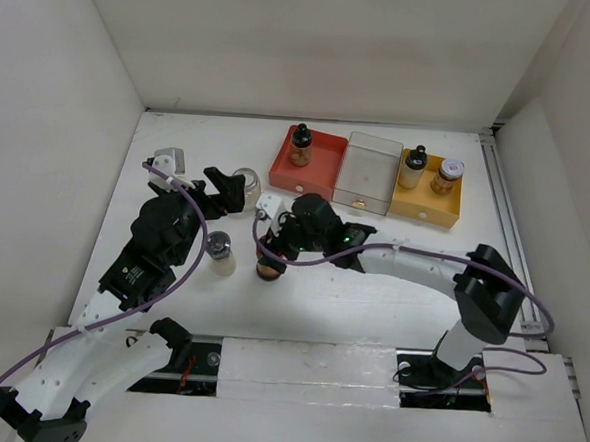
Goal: Organize the condiment bottles
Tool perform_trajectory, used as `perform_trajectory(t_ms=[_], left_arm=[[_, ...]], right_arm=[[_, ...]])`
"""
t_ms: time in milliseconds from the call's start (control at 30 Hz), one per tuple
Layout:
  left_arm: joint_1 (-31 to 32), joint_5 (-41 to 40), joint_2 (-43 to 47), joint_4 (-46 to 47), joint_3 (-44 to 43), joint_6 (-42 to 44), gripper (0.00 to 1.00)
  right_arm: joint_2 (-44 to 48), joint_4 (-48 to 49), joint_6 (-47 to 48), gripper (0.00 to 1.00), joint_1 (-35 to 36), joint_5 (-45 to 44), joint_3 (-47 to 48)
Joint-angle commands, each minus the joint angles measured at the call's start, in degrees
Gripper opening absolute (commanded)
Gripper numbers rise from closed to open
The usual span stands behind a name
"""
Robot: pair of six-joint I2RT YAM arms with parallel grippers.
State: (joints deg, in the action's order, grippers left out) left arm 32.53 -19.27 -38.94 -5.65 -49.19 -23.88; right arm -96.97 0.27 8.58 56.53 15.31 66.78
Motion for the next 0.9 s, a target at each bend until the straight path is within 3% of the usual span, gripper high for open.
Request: perform_trajectory(t_ms=[0,167,467,567,867], left_arm=[[-0.01,0.72,0.09,1.61,-0.12,0.50,0.99],[-0.01,1.25,0.09,2.13,-0.12,0.50,0.99],[-0.01,1.78,0.09,2.13,-0.12,0.50,0.99],[-0.01,1.78,0.09,2.13,-0.12,0.50,0.99],[-0.01,1.78,0.09,2.13,-0.12,0.50,0.99]], right_arm=[[11.96,6.41,-1.81,0.49,-5.88,-5.01,0.63],[15.85,7.02,-3.83,0.49,-18.02,-9.07,1.76],[2.94,7.89,-4.45,0.48,-34.45,-13.72,13.01],[-3.04,7.90,-4.98,0.48,-37.10,-10.57,18.98],[-18.32,7.37,-4.45,0.48,-40.27,-12.41,32.08]])
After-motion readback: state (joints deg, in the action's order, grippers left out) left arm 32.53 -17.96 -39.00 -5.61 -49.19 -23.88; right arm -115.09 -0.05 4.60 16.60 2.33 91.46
